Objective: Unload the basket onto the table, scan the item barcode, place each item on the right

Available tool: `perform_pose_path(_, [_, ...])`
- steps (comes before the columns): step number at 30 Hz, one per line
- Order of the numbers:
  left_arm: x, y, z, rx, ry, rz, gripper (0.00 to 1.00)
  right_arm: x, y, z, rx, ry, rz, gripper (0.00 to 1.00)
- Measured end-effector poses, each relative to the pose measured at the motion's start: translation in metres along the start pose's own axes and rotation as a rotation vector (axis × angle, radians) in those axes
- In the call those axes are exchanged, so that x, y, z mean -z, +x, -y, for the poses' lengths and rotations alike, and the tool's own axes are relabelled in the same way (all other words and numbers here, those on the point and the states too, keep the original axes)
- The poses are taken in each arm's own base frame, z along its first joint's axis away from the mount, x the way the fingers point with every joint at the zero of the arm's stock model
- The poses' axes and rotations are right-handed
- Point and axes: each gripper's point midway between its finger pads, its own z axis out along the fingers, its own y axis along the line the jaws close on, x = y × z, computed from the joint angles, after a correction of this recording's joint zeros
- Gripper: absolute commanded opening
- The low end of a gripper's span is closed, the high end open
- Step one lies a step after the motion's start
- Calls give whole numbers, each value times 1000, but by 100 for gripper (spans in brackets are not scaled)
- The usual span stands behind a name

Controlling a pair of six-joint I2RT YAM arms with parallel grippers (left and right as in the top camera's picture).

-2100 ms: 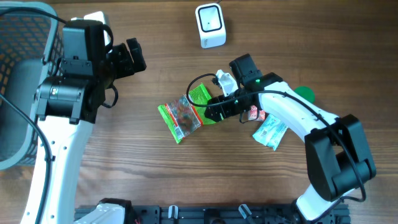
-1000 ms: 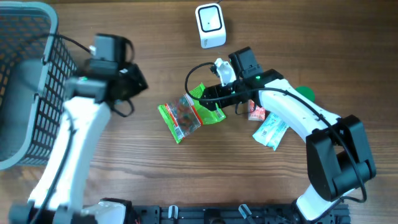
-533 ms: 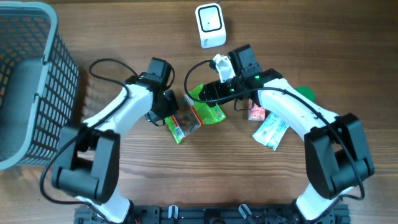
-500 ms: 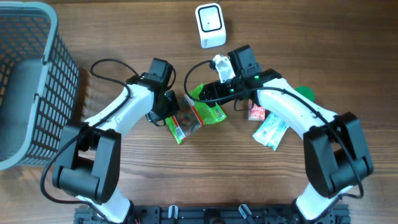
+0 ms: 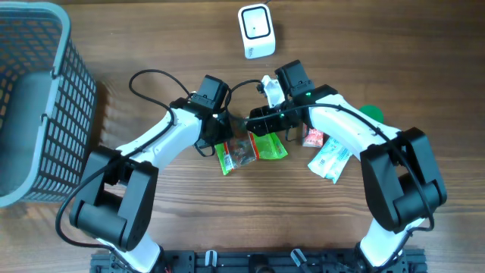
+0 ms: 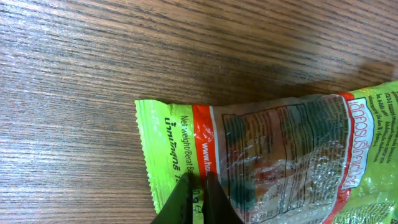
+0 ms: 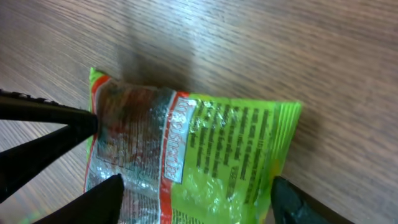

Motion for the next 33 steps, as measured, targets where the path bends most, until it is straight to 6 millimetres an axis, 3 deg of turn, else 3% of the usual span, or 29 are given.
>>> perform_pose_path(6, [0,0,0,0,-1,-1,8,-3,15,8,-78,5,-40,78])
perform_pose_path(12, [0,0,0,1,-1,-1,4,-14,21,-10,-77,-147,-10,77])
perform_pose_path(23, [-5,0,-2,-5,-1,23,4,-25,37,-40,-103,-381,38,63])
perform_pose_path(33, [-7,0,-4,-7,5,42,4,-28,25,-54,-170,-418,89,57])
